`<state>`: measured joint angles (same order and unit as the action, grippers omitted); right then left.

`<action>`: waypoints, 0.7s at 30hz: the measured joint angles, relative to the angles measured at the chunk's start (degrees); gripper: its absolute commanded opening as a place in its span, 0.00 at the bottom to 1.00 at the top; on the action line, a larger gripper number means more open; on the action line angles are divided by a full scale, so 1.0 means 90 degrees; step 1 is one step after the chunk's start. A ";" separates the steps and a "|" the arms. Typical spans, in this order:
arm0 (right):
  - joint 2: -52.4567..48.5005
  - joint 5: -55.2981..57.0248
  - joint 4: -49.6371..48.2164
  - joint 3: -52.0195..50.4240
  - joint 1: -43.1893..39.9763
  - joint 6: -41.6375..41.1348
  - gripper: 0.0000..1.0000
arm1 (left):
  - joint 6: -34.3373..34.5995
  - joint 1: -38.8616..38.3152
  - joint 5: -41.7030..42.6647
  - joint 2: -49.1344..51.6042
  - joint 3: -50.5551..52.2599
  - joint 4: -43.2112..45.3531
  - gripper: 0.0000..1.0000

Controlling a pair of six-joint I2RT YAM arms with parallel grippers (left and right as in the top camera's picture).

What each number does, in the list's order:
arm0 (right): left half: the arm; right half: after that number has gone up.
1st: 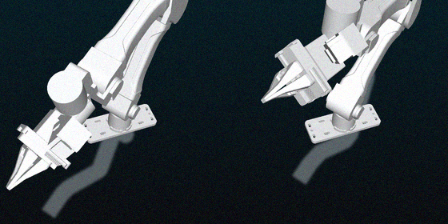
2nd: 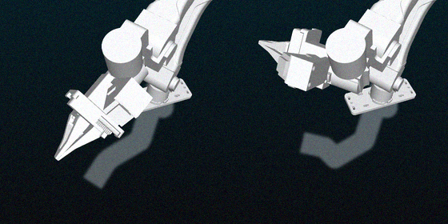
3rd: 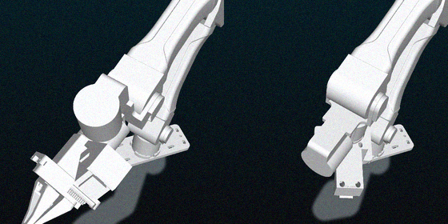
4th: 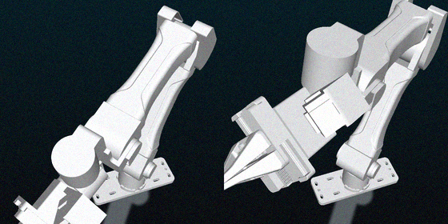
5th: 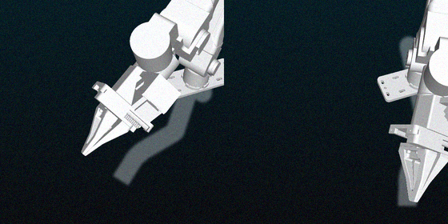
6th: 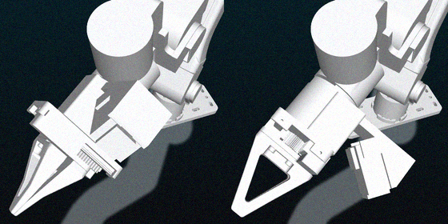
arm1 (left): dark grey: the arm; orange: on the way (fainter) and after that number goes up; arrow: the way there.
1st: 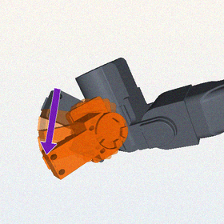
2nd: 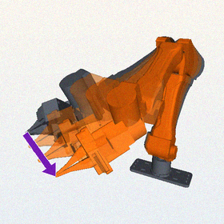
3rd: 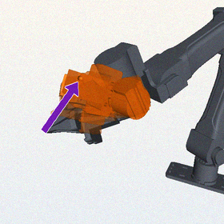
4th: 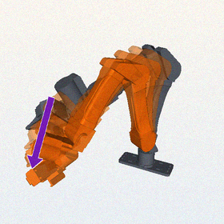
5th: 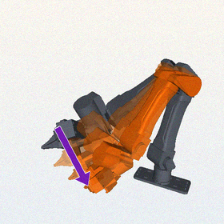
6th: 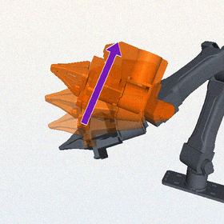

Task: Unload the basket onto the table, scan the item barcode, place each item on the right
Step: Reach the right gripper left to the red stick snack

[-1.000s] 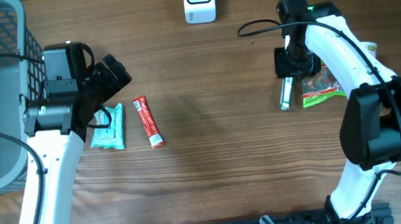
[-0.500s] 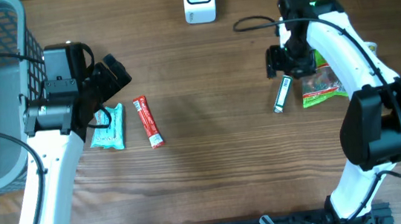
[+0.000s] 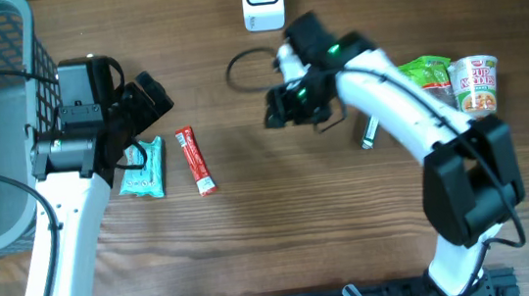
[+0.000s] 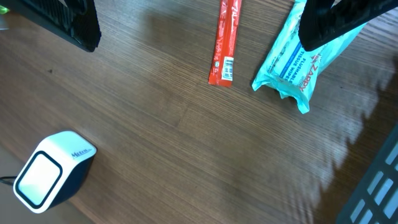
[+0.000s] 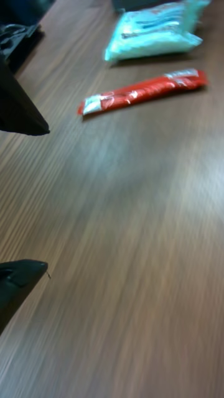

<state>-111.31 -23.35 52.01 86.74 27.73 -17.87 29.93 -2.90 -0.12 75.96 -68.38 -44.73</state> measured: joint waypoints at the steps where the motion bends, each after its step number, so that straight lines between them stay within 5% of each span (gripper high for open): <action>1: 0.0000 -0.0024 -0.0170 -0.0117 0.0175 -0.0058 0.55 | 0.0000 0.0002 0.0000 -0.0002 0.0000 0.0000 1.00; 13: 0.0000 -0.0090 -0.1375 -0.0590 0.0845 -0.0695 0.45 | 0.0000 0.0068 0.0063 -0.0002 0.0000 0.0146 1.00; 21: 0.0000 0.0308 -0.1894 -0.0746 0.1358 -0.0729 0.37 | 0.0029 0.1093 0.0058 -0.0002 0.0000 -0.0226 1.00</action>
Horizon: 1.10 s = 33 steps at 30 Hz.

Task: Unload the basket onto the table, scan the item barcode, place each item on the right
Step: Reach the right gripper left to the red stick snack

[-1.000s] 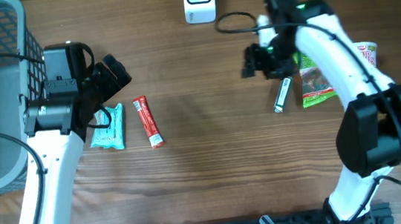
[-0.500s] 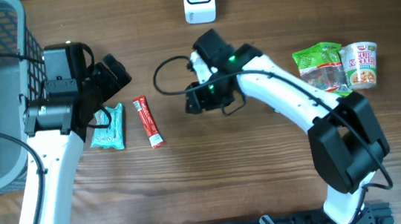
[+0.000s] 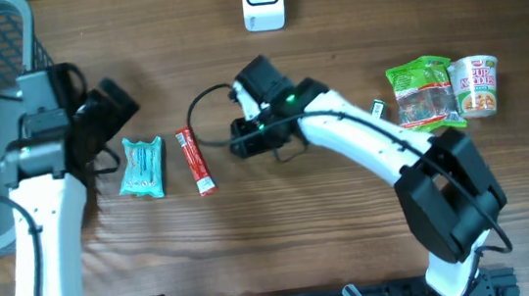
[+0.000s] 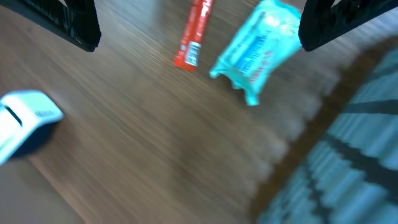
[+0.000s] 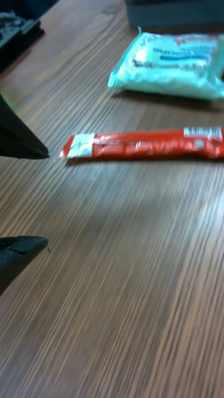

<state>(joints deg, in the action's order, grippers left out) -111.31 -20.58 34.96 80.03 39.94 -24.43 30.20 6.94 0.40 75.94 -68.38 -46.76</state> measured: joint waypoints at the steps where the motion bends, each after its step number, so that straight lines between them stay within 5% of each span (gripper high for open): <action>1: 0.0000 0.0117 -0.0097 -0.0002 0.0114 0.0002 0.37 | 0.0007 0.0087 0.0000 0.0000 0.0000 -0.0024 1.00; 6: 0.0000 0.0940 -0.0510 -0.0010 0.0843 0.0024 0.29 | 0.0017 0.0272 -0.0012 0.0000 0.0000 -0.0068 1.00; 19: 0.0000 0.1797 -0.3099 -0.1401 0.1651 -0.0194 0.41 | 0.0017 0.0272 -0.0010 0.0000 0.0000 -0.0068 1.00; 33: -0.0561 0.1948 -0.3888 -0.1486 0.1792 0.0039 0.46 | 0.0019 0.0223 0.0279 0.0000 0.0000 -0.0095 1.00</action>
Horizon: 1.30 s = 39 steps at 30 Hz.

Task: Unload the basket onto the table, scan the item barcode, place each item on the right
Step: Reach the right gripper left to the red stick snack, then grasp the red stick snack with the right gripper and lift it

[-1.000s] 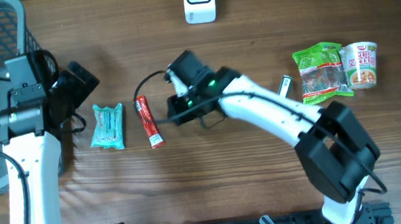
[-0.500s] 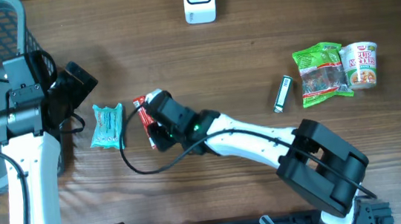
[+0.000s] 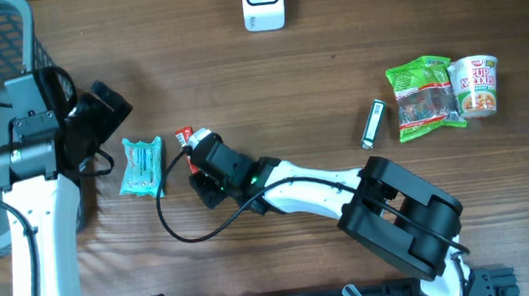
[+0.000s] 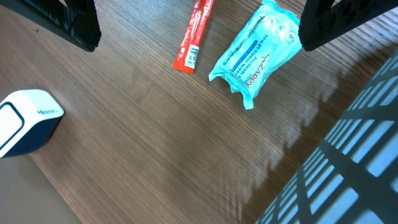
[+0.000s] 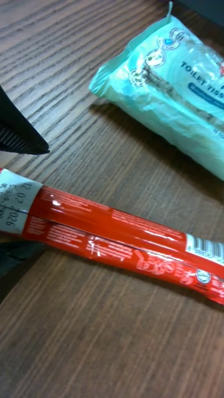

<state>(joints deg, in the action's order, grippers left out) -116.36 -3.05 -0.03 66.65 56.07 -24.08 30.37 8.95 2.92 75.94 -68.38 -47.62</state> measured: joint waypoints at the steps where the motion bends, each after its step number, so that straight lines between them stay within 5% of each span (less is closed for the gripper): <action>1: 0.0000 0.0022 -0.0012 0.0000 0.0005 0.0017 0.46 | 0.0000 -0.0017 -0.0002 0.0000 0.0000 0.0000 1.00; 6: -0.0117 0.0090 -0.0189 0.0000 0.0053 0.0240 0.45 | 0.0000 -0.0066 0.0000 0.0000 0.0000 0.0000 1.00; 8: -0.0180 0.0151 -0.0223 0.0000 0.0095 0.0328 0.39 | 0.0000 -0.0066 0.0000 0.0000 0.0000 0.0000 1.00; 10: -0.0192 0.0260 -0.0253 0.0000 0.0163 0.0406 0.21 | 0.0000 -0.0066 0.0000 0.0000 0.0000 -0.0005 1.00; 17: -0.0192 0.0699 -0.0175 0.0005 0.0262 0.0500 0.04 | 0.0000 -0.0066 0.0000 0.0000 0.0000 -0.0015 1.00; 28: 0.0532 0.1345 0.1088 0.0007 -0.0308 0.0498 0.06 | 0.0000 -0.0066 0.0000 0.0000 0.0000 -0.0015 1.00; 31: 0.0860 0.1729 0.1324 0.0007 -0.0517 0.0527 0.29 | 0.0000 -0.0066 0.0000 0.0000 0.0000 -0.0017 1.00; 39: 0.0916 0.0321 0.1236 0.0007 -0.0585 0.1173 0.45 | 0.0000 -0.0066 0.0000 0.0000 0.0000 -0.0017 1.00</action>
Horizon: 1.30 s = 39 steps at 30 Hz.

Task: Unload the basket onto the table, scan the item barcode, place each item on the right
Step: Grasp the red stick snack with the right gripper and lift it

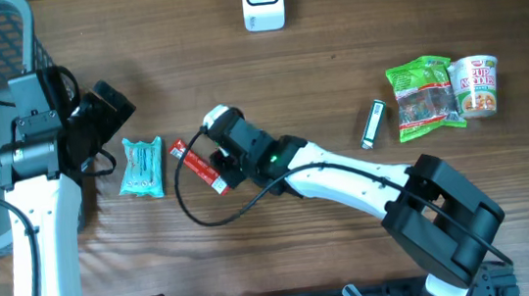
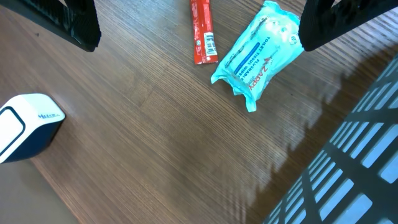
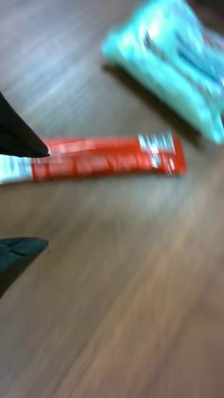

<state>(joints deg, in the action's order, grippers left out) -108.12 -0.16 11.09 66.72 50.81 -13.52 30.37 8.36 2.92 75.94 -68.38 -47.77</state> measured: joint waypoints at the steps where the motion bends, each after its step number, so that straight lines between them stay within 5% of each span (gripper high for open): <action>1: 0.0000 -0.0279 -0.0002 0.0000 0.0024 0.0051 0.45 | 0.0000 0.0000 0.0000 0.0000 0.0000 0.0000 1.00; 13: -0.0680 -0.0525 -0.0342 0.0000 0.0486 0.0709 0.45 | 0.0000 0.0000 0.0000 0.0000 0.0000 0.0000 1.00; 17: -0.0789 -0.0238 -0.0478 0.0000 0.0680 0.1001 0.19 | 0.0000 0.0000 0.0000 0.0000 0.0000 0.0000 1.00; 21: -0.0799 0.0675 -0.0478 0.0000 0.0843 0.1076 0.04 | 0.0000 0.0000 0.0000 0.0000 0.0000 0.0000 1.00; 28: -0.0743 0.2011 0.0027 0.0002 0.0522 0.0367 0.04 | 0.0000 0.0000 0.0000 0.0000 0.0000 0.0000 1.00; 35: -0.0435 0.1880 0.0539 0.0002 -0.0338 0.0240 0.27 | 0.0000 0.0000 0.0000 0.0000 0.0000 0.0000 1.00; 39: -0.0223 0.1265 0.0597 0.0002 -0.0656 0.0712 0.30 | 0.0000 0.0000 0.0000 0.0000 0.0000 0.0000 1.00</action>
<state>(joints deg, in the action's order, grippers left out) -110.13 11.22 16.47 66.74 44.91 -7.11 30.37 8.36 2.92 75.94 -68.38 -47.77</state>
